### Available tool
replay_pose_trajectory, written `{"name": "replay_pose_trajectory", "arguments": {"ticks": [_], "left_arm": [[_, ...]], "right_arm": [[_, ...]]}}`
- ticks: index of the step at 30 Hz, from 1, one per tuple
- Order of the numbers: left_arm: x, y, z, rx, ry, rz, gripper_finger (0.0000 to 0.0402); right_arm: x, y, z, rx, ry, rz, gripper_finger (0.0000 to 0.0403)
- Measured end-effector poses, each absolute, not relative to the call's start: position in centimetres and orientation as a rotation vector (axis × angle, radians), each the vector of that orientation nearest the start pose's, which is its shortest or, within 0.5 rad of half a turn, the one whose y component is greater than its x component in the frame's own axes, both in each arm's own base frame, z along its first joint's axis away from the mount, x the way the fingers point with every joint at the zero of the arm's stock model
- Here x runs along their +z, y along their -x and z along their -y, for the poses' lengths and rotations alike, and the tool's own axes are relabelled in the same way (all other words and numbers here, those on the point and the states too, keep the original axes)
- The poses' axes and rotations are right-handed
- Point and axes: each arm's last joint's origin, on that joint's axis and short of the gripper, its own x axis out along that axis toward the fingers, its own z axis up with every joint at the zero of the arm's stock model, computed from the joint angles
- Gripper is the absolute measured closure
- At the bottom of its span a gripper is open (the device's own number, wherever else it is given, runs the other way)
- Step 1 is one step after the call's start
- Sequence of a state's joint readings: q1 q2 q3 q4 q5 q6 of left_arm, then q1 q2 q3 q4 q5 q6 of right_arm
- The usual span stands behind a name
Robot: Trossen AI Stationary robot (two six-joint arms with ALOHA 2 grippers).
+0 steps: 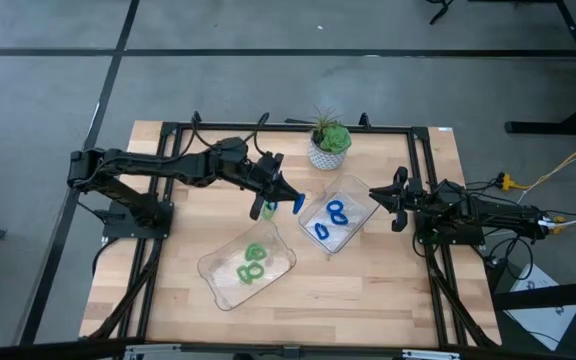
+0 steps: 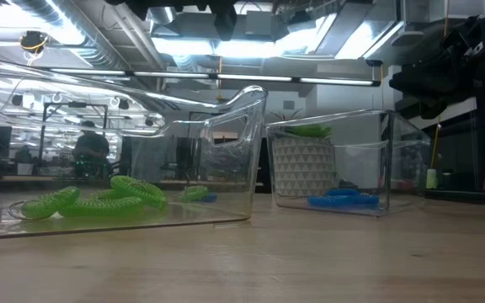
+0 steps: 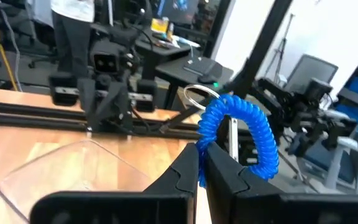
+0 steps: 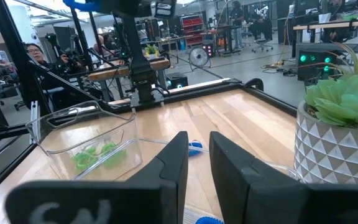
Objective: Sort spring keychains
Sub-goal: Put the blue spring keychain into the top transparent bin
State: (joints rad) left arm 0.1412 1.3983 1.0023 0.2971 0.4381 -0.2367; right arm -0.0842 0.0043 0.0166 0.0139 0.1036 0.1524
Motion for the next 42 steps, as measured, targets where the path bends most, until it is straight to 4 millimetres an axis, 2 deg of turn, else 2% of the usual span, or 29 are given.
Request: {"name": "replay_pose_trajectory", "arguments": {"ticks": [10,23,32,39,42], "left_arm": [[31.1,-31.8,-1.5,-0.217,0.238,-0.162,0.0395],[31.0,-32.2,-0.7,-0.192,0.231,-0.195,0.0396],[31.4,-35.6,-0.5,-0.216,0.12,-0.327,0.0395],[30.5,-37.6,-0.5,-0.224,0.074,-0.415,0.0394],[29.5,-38.3,-0.5,-0.223,0.078,-0.447,0.0394]], "right_arm": [[17.0,-9.6,1.1,-0.186,-0.152,0.041,0.0336],[17.0,-9.6,1.1,-0.185,-0.152,0.04,0.0336],[17.0,-9.6,1.1,-0.185,-0.152,0.041,0.0336],[17.0,-9.6,1.1,-0.185,-0.152,0.04,0.0336],[17.0,-9.6,1.1,-0.185,-0.152,0.041,0.0336]]}}
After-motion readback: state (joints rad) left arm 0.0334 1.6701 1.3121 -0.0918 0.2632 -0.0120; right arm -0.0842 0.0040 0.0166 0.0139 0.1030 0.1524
